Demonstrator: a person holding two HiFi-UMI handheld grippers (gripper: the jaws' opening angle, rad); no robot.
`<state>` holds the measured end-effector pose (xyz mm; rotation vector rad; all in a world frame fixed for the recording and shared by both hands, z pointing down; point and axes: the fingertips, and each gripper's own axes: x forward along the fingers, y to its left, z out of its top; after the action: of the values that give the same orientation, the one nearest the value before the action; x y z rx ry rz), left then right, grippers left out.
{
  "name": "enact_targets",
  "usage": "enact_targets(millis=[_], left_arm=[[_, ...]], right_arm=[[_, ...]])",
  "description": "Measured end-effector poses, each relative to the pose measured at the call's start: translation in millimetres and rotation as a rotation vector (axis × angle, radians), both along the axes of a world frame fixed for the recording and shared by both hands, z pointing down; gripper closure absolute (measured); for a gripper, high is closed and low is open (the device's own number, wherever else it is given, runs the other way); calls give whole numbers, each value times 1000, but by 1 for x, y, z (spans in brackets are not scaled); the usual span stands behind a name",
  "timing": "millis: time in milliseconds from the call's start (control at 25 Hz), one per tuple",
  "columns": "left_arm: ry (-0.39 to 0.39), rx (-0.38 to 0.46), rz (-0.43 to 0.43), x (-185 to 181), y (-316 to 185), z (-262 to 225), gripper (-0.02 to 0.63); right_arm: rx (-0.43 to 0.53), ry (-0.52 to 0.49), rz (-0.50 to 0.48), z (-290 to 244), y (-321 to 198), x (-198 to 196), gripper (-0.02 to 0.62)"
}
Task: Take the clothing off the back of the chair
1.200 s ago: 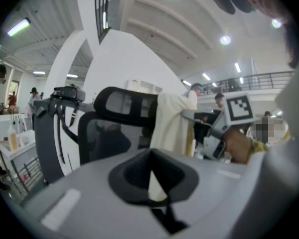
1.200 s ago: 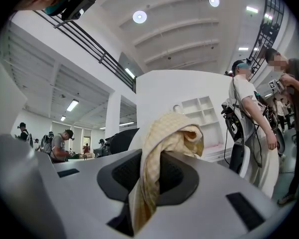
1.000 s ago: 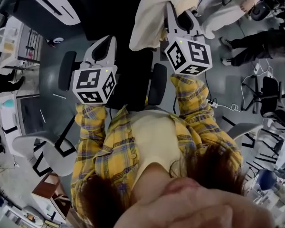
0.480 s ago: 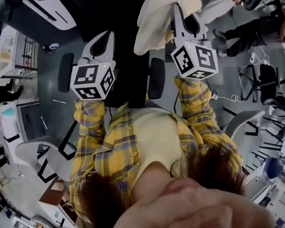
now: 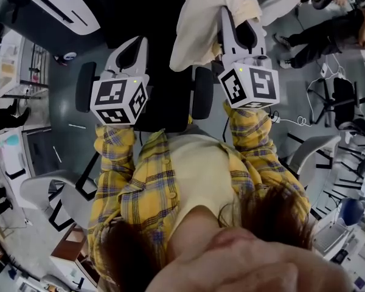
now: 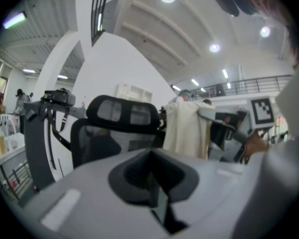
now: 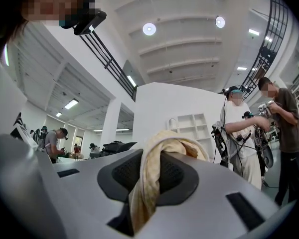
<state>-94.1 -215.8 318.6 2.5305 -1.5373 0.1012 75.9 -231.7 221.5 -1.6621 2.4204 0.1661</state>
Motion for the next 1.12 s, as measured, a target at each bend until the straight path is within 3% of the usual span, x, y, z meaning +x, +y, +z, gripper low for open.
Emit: enact_targets(millis=[520,1120], left_arm=[[15,19,-22,-15,19,-5,603],[18,13,-123,-54,33,-3,603]], right_arm=[[-72,-14,-149,23,30,-44,522],[-128,-28,-263,47,37,-76,522]])
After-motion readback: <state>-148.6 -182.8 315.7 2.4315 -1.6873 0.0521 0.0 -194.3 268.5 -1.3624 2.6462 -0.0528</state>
